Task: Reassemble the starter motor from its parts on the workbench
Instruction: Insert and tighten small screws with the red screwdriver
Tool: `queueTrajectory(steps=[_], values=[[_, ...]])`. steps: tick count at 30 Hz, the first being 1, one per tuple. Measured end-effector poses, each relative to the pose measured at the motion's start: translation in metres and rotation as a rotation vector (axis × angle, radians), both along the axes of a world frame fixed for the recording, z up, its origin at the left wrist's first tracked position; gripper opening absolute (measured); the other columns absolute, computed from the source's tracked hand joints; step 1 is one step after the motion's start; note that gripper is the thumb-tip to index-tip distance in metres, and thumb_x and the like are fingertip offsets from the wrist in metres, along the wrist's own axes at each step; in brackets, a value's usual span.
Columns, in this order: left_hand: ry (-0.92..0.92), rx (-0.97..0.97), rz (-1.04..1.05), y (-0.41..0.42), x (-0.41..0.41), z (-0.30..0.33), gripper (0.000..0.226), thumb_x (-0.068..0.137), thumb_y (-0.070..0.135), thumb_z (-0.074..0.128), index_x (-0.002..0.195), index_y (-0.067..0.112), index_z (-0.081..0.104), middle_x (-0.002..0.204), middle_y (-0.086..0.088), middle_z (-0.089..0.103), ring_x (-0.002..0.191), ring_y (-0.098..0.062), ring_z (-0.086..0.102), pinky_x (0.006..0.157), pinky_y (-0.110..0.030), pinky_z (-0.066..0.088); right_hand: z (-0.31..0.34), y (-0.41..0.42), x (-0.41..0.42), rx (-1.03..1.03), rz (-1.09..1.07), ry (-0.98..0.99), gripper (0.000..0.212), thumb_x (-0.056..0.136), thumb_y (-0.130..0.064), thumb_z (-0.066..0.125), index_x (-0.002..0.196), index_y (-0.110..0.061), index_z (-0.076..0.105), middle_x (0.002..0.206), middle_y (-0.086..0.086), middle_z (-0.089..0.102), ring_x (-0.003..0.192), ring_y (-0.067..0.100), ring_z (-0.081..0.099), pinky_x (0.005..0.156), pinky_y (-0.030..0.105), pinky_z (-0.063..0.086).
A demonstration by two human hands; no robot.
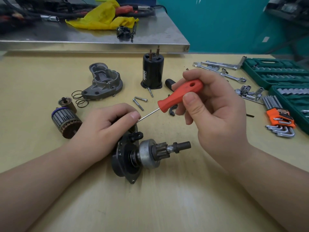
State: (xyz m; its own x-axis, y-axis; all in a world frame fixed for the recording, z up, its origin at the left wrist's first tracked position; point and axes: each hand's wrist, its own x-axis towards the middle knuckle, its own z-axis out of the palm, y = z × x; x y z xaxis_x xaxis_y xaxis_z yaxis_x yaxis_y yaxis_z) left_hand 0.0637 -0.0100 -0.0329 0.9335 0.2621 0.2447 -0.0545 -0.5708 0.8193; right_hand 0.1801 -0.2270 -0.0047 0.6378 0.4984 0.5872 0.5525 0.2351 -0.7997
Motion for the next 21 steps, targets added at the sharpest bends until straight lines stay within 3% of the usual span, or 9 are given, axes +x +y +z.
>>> queueTrajectory(steps=[2,5,12,18,21], values=[[-0.013,0.04,-0.007,0.0,-0.001,-0.001,0.054,0.101,0.06,0.044,0.099,0.016,0.075,0.082,-0.003,0.071,0.083,-0.022,0.068,0.077,-0.039,0.05,0.001,0.0,0.0,-0.006,-0.013,0.018,0.026,0.104,-0.005,0.059,0.128,-0.011,0.06,0.111,0.011,0.072,0.079,0.022,0.07,0.067,0.021,0.055],[-0.026,0.079,0.007,0.0,-0.001,-0.002,0.059,0.106,0.061,0.035,0.098,0.019,0.075,0.083,-0.002,0.073,0.084,-0.019,0.069,0.079,-0.038,0.051,0.004,0.0,0.0,-0.01,-0.025,0.04,0.026,0.102,-0.007,0.061,0.124,-0.021,0.062,0.107,0.009,0.073,0.075,0.021,0.07,0.064,0.026,0.056],[-0.033,0.129,0.046,-0.003,-0.001,-0.001,0.057,0.105,0.062,0.03,0.096,0.027,0.073,0.086,0.01,0.071,0.086,-0.009,0.068,0.07,-0.016,0.045,0.01,-0.002,-0.003,-0.021,-0.049,0.076,0.023,0.097,-0.011,0.067,0.116,-0.025,0.064,0.098,0.011,0.073,0.07,0.016,0.068,0.064,0.026,0.056],[-0.013,0.131,0.081,-0.005,-0.001,0.0,0.061,0.1,0.07,0.031,0.095,0.027,0.073,0.081,0.003,0.072,0.085,-0.01,0.067,0.078,-0.032,0.05,0.012,-0.001,-0.006,-0.032,-0.084,0.106,0.021,0.095,-0.013,0.068,0.113,-0.023,0.066,0.088,-0.003,0.072,0.069,0.014,0.066,0.063,0.026,0.057],[0.003,0.122,0.094,-0.005,-0.001,0.001,0.059,0.099,0.072,0.032,0.093,0.028,0.072,0.08,0.004,0.071,0.085,-0.01,0.067,0.077,-0.033,0.05,0.012,-0.002,-0.007,-0.044,-0.099,0.116,0.02,0.095,-0.014,0.069,0.113,-0.023,0.066,0.087,-0.006,0.072,0.068,0.013,0.066,0.063,0.024,0.057]])
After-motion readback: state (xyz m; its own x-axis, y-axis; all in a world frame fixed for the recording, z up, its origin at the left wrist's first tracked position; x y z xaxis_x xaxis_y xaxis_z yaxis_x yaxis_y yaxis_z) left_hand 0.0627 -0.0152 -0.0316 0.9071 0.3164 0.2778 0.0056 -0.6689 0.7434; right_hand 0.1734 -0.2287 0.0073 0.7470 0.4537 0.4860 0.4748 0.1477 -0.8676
